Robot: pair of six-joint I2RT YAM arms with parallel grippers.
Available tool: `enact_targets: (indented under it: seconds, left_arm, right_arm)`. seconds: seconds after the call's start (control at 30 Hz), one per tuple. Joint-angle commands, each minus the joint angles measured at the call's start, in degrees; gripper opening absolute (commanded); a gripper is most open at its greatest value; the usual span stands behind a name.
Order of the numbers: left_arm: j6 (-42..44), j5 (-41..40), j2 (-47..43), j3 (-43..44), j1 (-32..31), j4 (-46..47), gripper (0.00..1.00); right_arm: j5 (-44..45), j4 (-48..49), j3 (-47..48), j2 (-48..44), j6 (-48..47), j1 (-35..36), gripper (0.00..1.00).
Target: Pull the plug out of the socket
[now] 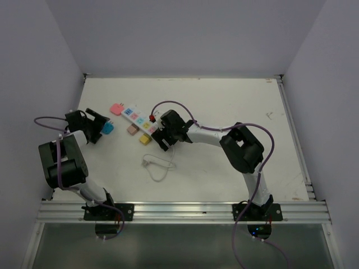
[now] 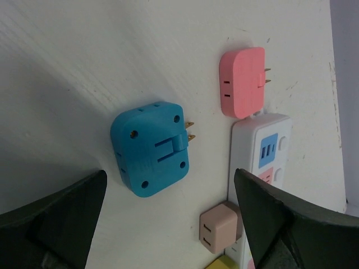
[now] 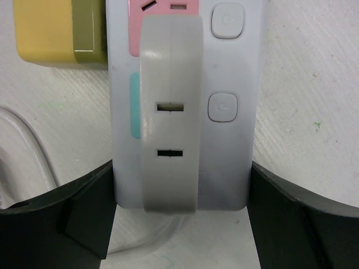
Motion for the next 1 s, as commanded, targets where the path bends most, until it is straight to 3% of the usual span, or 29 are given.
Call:
enact_targets:
  seconds: [0.0,0.13,0.23,0.27,0.37,0.5,0.53,0.63,0.97]
  left_arm:
    - [0.49,-2.24,-3.94,0.18,0.66,-2.94,0.99]
    - [1.36,-5.42,-8.16,1.76,0.66,-9.02,1.0]
    - [2.06,-6.91,-13.08,1.85,0.48,-10.43,1.0]
    - [2.68,-7.35,-15.0,2.11,0.05,-10.96,1.0]
    - [5.04,-9.63,-18.17,3.78,-2.59,-13.94,1.0]
    - [10.4,-15.61,-20.56,7.02,-10.48,-14.3,1.0]
    - [12.51,-17.1,-19.95,7.82,-13.46,-14.3,1.0]
    - [15.94,-17.63,-16.54,11.25,-17.6,-14.48,0.99]
    - [27.11,-26.23,4.56,28.2,-30.63,-20.87,0.98]
  right_arm:
    - [-2.08,-20.23,-7.4,7.55,-2.73,1.56,0.0]
    - [-1.64,-20.23,-8.19,5.01,-2.29,1.65,0.02]
    - [-1.56,-19.79,-9.86,1.41,-2.11,1.56,0.2]
    - [-1.73,-19.79,-10.21,0.01,-1.94,1.56,0.35]
    - [-3.22,-20.32,-10.82,-3.07,-0.98,1.56,0.62]
    - [-4.02,-19.52,-11.71,-7.03,0.43,1.65,0.83]
    - [-3.93,-19.44,-11.88,-8.08,0.7,1.56,0.92]
    - [-1.48,-19.17,-12.58,-11.95,2.1,1.56,0.98]
    - [2.92,-16.1,-18.21,-26.1,9.48,1.56,0.99]
